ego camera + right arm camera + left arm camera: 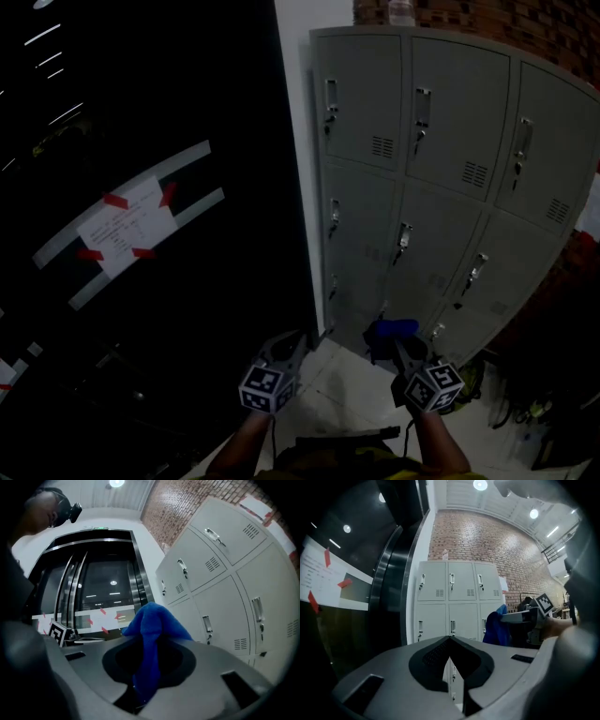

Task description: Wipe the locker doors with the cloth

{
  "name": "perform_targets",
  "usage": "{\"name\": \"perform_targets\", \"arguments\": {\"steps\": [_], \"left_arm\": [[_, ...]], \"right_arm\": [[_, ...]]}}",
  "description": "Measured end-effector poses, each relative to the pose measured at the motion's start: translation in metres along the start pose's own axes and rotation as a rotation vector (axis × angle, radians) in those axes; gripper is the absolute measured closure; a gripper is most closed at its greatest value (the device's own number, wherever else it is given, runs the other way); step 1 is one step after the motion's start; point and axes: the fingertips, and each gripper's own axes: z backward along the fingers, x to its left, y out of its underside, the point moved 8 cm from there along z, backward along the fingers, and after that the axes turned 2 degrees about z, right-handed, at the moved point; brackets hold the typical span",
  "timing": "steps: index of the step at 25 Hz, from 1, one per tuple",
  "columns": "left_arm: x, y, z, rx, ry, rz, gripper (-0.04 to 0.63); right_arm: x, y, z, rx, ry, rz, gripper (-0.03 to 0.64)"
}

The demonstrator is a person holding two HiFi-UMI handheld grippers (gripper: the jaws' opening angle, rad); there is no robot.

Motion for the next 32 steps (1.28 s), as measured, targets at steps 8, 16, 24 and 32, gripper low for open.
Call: {"name": "perform_targets", "arguments": {"steps": [8,16,24,32], "left_arm": [[0.079,-0.001,-0.127,0.034,0.074,0.026,0.591],[0.152,-0.102,-0.265,-0.042,0.257,-0.175,0.591],[0.193,-0.136,-0.341,-0.077,0.339,-0.343,0.591],[0.215,-0.142,-0.368,-0.076,0.418,-0.279,0.591]], "right_arm": [[-0.072,0.003,-0.099,0.029,0.110,-0.037,0.551],[-0.092,-0.042,-0.204,-0.061,0.266,0.043,0.551],[-0.096,-0.075,-0.288,-0.095,0.400,0.130,0.551],[-0.099,-0.160,-0.366,-0.190,0.370,0.206,0.551]]}}
